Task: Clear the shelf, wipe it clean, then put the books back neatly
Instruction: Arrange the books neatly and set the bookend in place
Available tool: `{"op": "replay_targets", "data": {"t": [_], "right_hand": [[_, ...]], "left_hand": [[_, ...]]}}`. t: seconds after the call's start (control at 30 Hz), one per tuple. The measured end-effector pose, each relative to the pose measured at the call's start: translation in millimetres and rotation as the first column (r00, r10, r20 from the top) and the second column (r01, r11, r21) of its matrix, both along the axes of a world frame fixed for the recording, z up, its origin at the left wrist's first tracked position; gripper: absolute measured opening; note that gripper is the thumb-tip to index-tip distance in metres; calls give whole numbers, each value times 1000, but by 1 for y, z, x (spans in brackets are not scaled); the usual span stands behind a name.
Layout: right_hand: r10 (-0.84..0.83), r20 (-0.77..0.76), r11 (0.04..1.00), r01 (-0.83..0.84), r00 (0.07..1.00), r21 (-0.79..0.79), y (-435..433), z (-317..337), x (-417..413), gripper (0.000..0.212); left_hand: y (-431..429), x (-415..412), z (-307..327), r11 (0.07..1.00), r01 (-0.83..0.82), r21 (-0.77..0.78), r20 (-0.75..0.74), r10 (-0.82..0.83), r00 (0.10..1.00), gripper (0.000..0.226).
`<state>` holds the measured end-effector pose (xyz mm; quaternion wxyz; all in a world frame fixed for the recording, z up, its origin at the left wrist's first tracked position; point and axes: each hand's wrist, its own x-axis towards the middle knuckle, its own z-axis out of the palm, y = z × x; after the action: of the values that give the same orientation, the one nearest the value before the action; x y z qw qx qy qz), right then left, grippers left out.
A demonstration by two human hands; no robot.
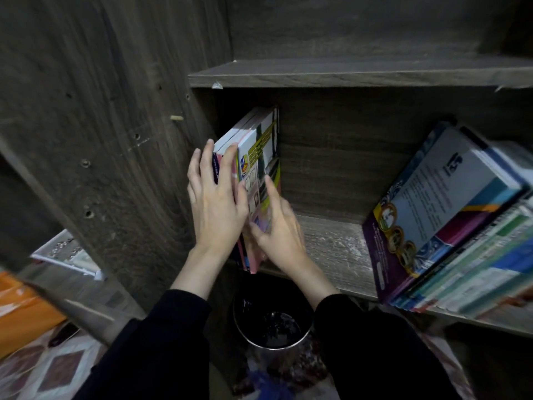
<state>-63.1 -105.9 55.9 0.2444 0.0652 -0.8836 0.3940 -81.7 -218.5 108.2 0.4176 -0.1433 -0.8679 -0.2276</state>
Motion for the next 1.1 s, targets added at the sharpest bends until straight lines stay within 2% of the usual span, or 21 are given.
{"op": "replay_targets", "data": {"t": [0.07, 0.17, 0.33, 0.47, 0.53, 0.6, 0.73, 0.83, 0.9, 1.0, 1.1], "right_hand": [[-92, -67, 996, 90, 994, -21, 11, 4, 9, 86], [-304, -183, 945, 320, 935, 65, 38, 11, 23, 77], [-529, -344, 770, 610, 776, 190, 98, 37, 51, 74], [-644, -430, 651, 748, 633, 127, 152, 59, 82, 77], [-704, -461, 550, 825, 541, 127, 168, 61, 99, 78], [-773, -417, 479, 871, 478, 112, 181, 63, 110, 78], [-842, -192, 482, 863, 504, 151, 193, 60, 120, 69], [-844, -153, 495, 856, 515, 153, 187, 60, 120, 61], [-833, -183, 498, 852, 522, 164, 182, 62, 118, 60], [-736, -254, 599, 779, 627, 188, 174, 65, 117, 62], [-685, -136, 691, 698, 715, 188, 171, 66, 115, 70]], "left_hand": [[1, 1, 0, 1000, -11, 12, 3, 11, 1000, 58], [6, 3, 2, 998, -25, 64, 24, 24, 999, 57], [14, 5, 2, 990, -49, 136, 59, 41, 997, 58], [18, 6, 3, 986, -55, 157, 74, 44, 996, 59], [20, 7, 4, 985, -64, 160, 80, 52, 995, 58], [20, 8, 5, 984, -57, 168, 76, 45, 996, 58], [20, 11, 6, 983, -36, 178, 67, 25, 997, 58], [19, 12, 6, 983, -30, 183, 71, 18, 997, 58], [18, 12, 6, 983, -26, 183, 71, 13, 997, 58], [18, 11, 6, 984, -22, 178, 64, 11, 998, 58], [18, 11, 6, 984, -25, 178, 68, 13, 998, 58]]}}
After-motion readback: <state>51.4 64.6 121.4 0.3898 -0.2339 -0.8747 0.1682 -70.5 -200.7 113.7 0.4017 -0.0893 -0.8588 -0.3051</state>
